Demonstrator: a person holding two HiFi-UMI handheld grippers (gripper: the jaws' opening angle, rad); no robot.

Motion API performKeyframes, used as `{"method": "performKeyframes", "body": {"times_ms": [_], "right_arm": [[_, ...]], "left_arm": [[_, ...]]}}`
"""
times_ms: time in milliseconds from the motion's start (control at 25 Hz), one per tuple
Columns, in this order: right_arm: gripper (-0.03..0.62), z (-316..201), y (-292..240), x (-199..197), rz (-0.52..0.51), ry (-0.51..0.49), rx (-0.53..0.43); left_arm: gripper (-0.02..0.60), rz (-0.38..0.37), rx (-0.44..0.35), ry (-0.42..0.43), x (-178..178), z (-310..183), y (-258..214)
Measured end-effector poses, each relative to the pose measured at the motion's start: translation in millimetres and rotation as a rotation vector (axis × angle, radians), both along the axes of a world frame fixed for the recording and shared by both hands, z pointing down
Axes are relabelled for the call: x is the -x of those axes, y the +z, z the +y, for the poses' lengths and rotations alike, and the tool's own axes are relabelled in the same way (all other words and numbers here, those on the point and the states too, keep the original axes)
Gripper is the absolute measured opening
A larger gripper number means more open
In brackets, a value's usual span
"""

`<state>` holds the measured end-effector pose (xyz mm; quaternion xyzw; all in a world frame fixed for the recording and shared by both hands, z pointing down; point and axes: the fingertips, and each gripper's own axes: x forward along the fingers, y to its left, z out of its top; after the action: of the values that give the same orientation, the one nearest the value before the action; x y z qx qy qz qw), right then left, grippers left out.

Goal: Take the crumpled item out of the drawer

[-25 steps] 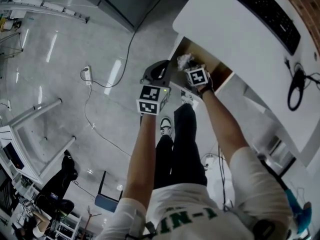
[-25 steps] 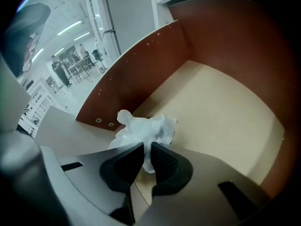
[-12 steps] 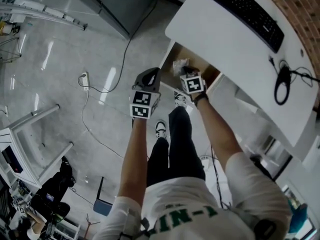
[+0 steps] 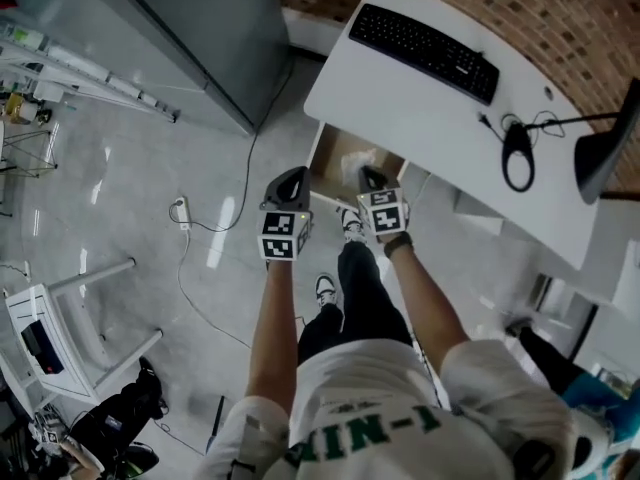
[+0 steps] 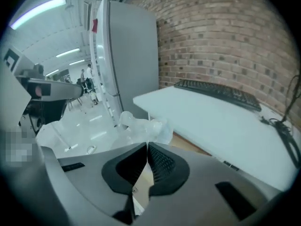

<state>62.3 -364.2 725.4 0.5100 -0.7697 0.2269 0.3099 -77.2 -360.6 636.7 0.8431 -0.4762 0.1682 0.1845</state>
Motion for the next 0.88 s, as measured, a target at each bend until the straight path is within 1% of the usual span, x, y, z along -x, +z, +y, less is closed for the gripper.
{"method": "performKeyframes", "body": {"times_ms": [120, 280, 440, 560, 640, 720, 880], "right_arm": [[0.012, 25, -59, -9, -0.025, 0.034, -0.068], [0.012, 49, -130, -19, -0.061, 0.079, -0.200], [0.012, 68, -198, -32, -0.083, 0.116, -0.326], [0.012, 90, -235, -46, -0.089, 0.144, -0.405], [0.012, 105, -263, -49, -0.098, 0.160, -0.454], [0.012, 120, -286, -51, -0.097, 0.170, -0.496], [0.012, 148, -310, -57, -0.114, 0.189, -0.540]], "left_arm": [[-0.005, 0.027, -0.048, -0.008, -7, 23, -52], [-0.005, 0.012, -0.147, -0.007, -12, 47, -115], [-0.005, 0.023, -0.256, -0.021, -16, 61, -180], [-0.005, 0.032, -0.297, -0.021, -19, 83, -212], [-0.005, 0.051, -0.345, -0.021, -19, 95, -232], [-0.005, 0.054, -0.381, -0.011, -20, 107, -247], [-0.005, 0.072, -0.409, -0.012, -23, 131, -264]]}}
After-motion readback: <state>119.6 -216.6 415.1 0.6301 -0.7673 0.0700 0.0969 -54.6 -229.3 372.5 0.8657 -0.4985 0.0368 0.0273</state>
